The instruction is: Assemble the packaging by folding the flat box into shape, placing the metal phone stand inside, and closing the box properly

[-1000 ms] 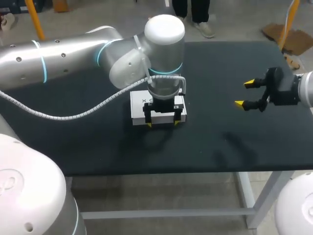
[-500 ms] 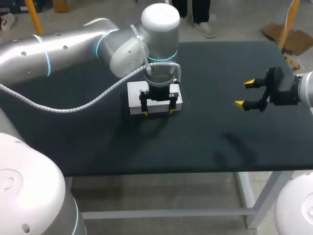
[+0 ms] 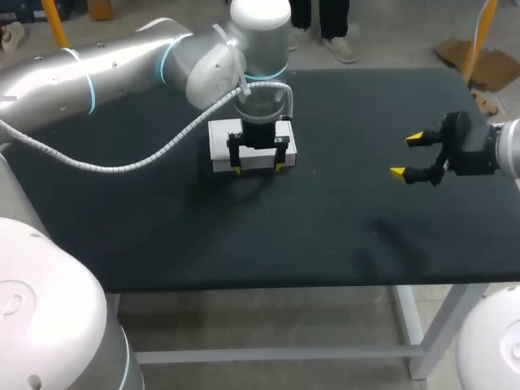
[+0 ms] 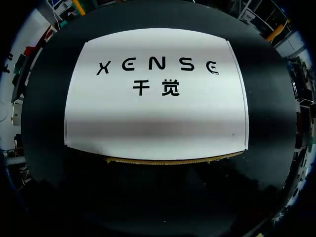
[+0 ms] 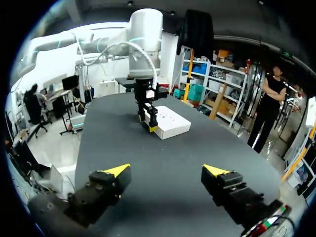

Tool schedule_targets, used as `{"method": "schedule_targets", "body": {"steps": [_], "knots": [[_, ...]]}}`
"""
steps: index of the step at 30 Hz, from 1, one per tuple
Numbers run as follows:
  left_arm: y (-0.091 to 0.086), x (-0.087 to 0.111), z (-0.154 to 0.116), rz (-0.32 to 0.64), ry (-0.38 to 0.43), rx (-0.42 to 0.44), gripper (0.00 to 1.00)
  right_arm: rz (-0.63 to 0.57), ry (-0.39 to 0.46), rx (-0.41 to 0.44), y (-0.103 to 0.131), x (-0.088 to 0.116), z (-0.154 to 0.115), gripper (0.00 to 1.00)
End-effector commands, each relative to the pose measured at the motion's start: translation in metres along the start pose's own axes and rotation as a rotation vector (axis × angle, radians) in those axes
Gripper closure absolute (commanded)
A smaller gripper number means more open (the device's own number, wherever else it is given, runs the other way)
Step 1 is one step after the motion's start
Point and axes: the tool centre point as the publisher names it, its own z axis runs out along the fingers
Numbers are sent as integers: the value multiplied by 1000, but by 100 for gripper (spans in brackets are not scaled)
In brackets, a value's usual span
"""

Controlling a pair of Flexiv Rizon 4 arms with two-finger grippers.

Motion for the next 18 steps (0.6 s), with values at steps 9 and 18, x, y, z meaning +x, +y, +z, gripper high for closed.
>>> {"method": "schedule_targets", "body": {"steps": [9,18], "knots": [[-52,-2,3,1,8,-26,0,-1,3,-7,-1,-1,-1,0],[-86,-7,14,5,35,-37,0,-1,3,-7,-1,-1,-1,0]]}}
